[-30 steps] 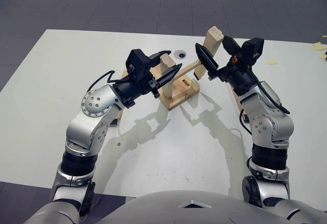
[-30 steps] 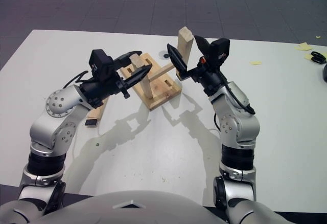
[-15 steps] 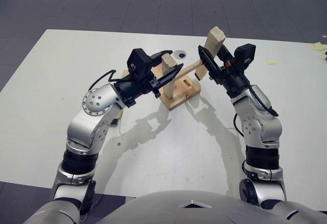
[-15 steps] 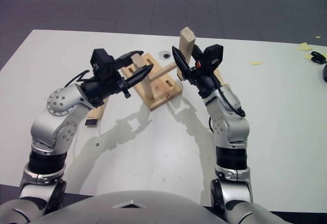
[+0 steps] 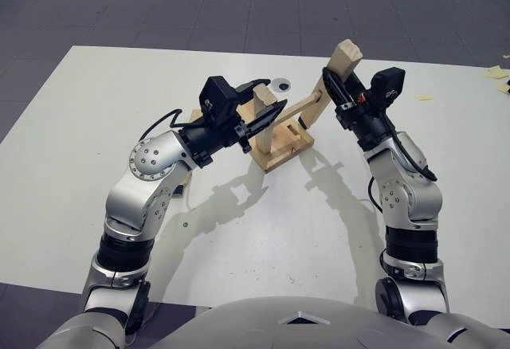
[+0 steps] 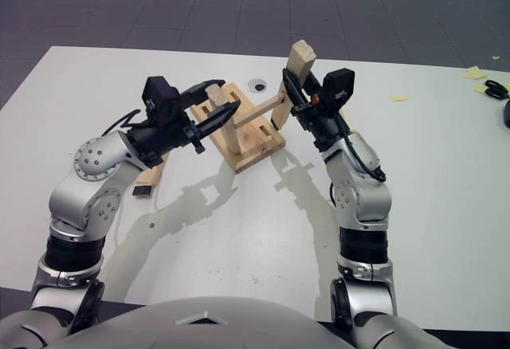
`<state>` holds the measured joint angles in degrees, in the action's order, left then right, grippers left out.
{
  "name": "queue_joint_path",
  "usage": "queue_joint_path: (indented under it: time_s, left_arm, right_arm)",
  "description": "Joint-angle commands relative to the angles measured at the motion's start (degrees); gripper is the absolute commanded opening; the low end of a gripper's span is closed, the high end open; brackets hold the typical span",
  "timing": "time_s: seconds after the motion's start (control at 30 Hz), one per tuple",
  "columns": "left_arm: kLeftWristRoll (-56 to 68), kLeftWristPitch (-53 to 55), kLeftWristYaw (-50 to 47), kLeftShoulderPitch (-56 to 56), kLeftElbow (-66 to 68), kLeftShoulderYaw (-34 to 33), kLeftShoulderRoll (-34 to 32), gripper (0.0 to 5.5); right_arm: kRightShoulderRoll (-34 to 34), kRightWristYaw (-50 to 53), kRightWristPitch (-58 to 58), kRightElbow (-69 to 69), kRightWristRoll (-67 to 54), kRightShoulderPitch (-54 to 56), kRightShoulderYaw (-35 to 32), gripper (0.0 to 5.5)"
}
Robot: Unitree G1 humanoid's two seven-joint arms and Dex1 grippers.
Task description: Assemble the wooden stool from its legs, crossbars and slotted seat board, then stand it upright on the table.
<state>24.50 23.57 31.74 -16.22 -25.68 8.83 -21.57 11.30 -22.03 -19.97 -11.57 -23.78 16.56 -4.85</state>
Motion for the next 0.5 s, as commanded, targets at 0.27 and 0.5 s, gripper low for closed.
queue_joint_path:
  time_s: [0.27,0.5]
  left_arm:
    - [0.1,4.0,2.1,3.1,2.6,3.4,-0.6,2.04]
    - [-0.4,3.6,2.2,3.3,3.0,3.7,-0.7,2.04]
  right_arm:
    - [4.6,-0.4,-8.8,-4.5,-0.7,5.7,1.3,1.09]
    - [5.3,0.0,-21.3,-7.3,-5.8,7.6,0.6,1.07]
